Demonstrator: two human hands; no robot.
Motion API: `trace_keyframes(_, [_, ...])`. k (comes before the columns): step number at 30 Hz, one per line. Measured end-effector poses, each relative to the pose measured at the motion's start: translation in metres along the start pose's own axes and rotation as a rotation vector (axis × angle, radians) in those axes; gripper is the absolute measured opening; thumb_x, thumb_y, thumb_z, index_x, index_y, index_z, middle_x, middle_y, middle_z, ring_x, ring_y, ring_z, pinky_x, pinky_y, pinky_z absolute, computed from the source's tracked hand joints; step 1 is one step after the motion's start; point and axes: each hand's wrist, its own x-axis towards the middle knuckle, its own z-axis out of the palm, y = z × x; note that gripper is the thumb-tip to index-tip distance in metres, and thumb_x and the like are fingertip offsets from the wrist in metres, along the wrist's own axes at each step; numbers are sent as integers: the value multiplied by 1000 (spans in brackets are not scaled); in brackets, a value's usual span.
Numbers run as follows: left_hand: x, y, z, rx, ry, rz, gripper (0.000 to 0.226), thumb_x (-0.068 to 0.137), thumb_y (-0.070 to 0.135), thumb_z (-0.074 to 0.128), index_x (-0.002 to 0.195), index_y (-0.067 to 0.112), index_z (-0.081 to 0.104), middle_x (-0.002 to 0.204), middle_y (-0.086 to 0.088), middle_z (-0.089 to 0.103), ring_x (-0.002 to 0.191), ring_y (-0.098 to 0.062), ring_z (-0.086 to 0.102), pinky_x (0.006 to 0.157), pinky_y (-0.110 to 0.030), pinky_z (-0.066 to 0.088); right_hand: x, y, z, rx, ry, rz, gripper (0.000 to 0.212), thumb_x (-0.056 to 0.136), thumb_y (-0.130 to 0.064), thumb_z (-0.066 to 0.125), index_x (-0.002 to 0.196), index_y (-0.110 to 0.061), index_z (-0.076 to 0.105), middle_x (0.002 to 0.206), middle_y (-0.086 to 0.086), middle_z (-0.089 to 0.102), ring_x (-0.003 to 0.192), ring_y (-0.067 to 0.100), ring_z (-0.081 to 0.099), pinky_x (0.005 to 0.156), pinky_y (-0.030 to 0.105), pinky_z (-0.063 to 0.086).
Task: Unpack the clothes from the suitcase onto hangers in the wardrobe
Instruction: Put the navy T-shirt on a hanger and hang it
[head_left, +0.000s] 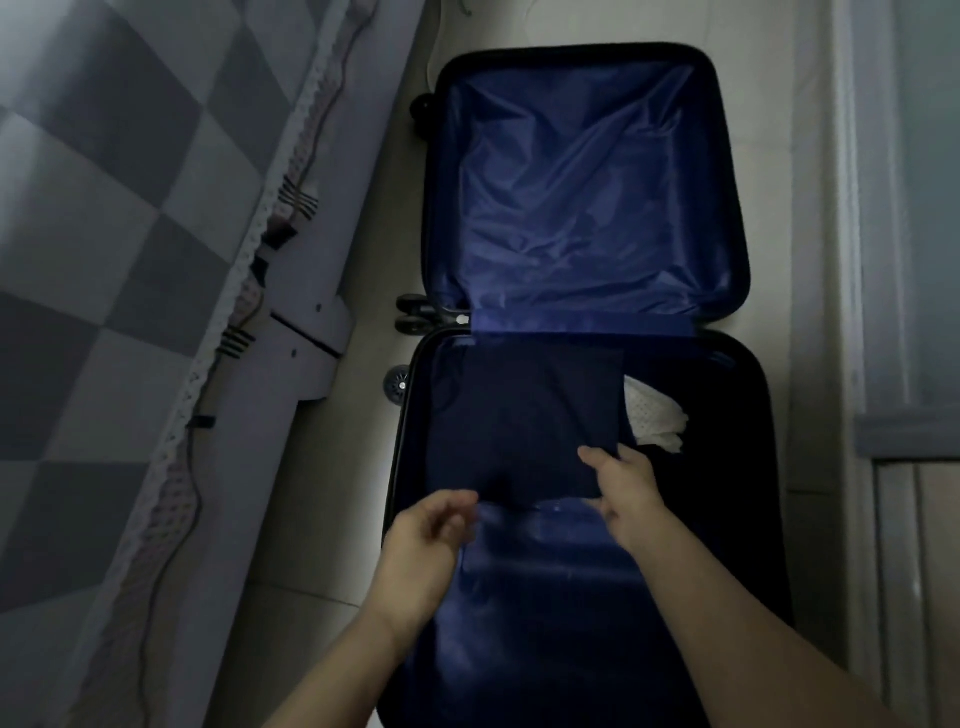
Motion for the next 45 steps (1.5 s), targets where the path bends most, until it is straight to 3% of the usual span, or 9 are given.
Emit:
trace_keyframes(6, [-60, 64, -8, -282, 16, -146, 23, 92, -4, 46, 89, 12, 62, 84, -6, 66, 76, -15, 61, 56, -11, 50, -119, -57, 11, 268, -217, -60, 21, 90, 3, 48, 97, -8, 64, 82, 5, 72, 75, 18, 67, 57, 29, 56])
trace_keyframes(13, [-158, 165, -30, -467, -53, -321, 14, 96, 13, 44, 88, 11, 55, 77, -11, 60, 66, -22, 53, 50, -24, 44, -306, -163, -7, 308, -255, -313, 24, 88, 2, 51, 89, -13, 70, 91, 9, 72, 88, 25, 67, 81, 35, 52])
trace_keyframes(23, [-325, 300, -42, -517, -351, -371, 78, 87, 64, 34, 140, 7, 32, 142, -27, 35, 122, -44, 43, 88, -52, 43, -594, -330, -60, 405, -451, -743, 27, 69, -13, 55, 95, -9, 61, 87, 7, 67, 81, 18, 66, 71, 27, 56])
trace_keyframes(26, [-365, 329, -44, -669, -443, -401, 99, 78, 75, 32, 145, 4, 21, 144, -30, 29, 117, -46, 47, 76, -51, 47, -660, -354, -65, 460, -501, -802, 26, 67, -13, 57, 93, -11, 60, 86, 7, 67, 78, 18, 66, 72, 29, 56])
trace_keyframes(31, [-408, 377, -61, -942, -549, -236, 97, 72, 82, 31, 140, 13, 37, 142, -24, 36, 124, -44, 41, 79, -53, 43, -766, -380, -87, 501, -615, -933, 23, 70, -11, 54, 92, -10, 60, 81, 6, 68, 77, 18, 67, 75, 32, 56])
trace_keyframes(34, [-423, 407, -81, -1116, -602, -107, 84, 73, 80, 35, 110, 9, 59, 112, -19, 59, 102, -40, 54, 83, -53, 42, -800, -380, -106, 526, -646, -961, 35, 64, -12, 60, 99, -8, 58, 87, 8, 67, 82, 20, 68, 75, 33, 58])
trace_keyframes(39, [-436, 449, -110, -1089, -396, 80, 30, 96, 22, 43, 91, 3, 67, 105, -13, 58, 74, -30, 60, 77, -40, 43, -823, -368, -131, 469, -629, -1035, 51, 50, -14, 68, 100, -9, 58, 86, 9, 69, 81, 21, 69, 77, 39, 57])
trace_keyframes(42, [-442, 474, -124, -951, -315, 218, 24, 90, 11, 49, 74, 7, 66, 91, -12, 61, 71, -25, 59, 69, -36, 47, -830, -370, -145, 359, -607, -1093, 27, 61, -13, 65, 87, -8, 65, 80, 8, 70, 76, 20, 69, 74, 35, 56])
trace_keyframes(45, [-467, 497, -125, -705, -69, 638, 28, 86, 1, 53, 113, 8, 54, 105, -14, 62, 90, -25, 60, 71, -32, 50, -810, -378, -152, -213, -25, -1151, 18, 83, -6, 58, 100, -6, 63, 91, 8, 70, 89, 24, 66, 78, 30, 56])
